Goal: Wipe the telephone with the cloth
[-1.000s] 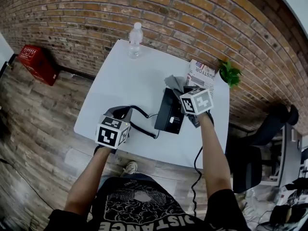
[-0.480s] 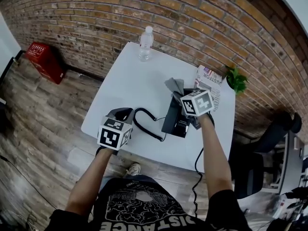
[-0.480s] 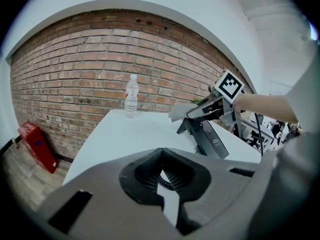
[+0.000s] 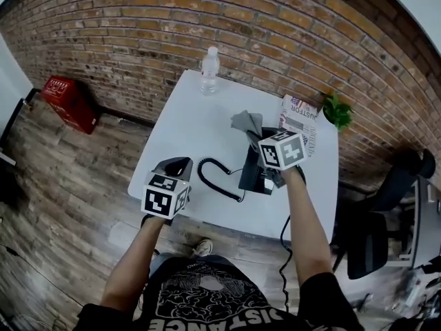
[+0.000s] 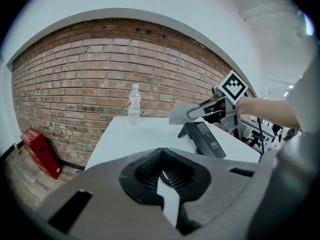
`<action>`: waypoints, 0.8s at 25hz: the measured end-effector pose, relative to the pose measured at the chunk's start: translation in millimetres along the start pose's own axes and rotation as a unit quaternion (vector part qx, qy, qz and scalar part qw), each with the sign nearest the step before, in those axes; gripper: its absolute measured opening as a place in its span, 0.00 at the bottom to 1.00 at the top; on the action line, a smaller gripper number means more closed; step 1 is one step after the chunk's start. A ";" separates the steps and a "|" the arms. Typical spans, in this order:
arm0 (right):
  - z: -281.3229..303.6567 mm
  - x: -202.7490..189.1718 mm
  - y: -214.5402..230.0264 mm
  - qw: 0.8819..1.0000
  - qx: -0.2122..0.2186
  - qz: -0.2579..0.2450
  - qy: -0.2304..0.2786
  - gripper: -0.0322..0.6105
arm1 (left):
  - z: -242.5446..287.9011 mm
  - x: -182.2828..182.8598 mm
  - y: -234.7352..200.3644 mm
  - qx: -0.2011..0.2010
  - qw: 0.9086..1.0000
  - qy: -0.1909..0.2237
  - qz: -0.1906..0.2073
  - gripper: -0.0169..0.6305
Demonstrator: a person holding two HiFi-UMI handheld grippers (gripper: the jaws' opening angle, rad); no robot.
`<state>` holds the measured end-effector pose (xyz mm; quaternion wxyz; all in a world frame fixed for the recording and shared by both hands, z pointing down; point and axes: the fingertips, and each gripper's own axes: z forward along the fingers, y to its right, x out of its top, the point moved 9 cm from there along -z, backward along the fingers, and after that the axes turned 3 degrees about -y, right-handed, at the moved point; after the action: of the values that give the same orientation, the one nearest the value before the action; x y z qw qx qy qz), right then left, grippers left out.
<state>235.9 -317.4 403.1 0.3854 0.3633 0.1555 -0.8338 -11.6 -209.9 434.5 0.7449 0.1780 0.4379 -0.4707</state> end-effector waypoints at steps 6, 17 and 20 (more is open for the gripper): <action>-51.0 4.3 -31.6 0.996 -0.031 0.029 0.074 0.07 | -15.1 18.5 3.1 -0.018 0.999 0.022 0.023 0.04; -126.3 -12.8 -116.9 0.977 -0.128 0.074 0.153 0.07 | -57.3 29.2 2.3 -0.073 0.994 0.035 0.074 0.04; -139.8 -21.1 -140.1 0.968 -0.159 0.091 0.171 0.07 | -67.8 28.7 1.3 -0.086 0.991 0.037 0.091 0.04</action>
<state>207.2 -139.1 319.3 0.4804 0.4471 0.3161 -0.6852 -38.4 -179.0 373.3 0.7807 0.1696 0.4862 -0.3542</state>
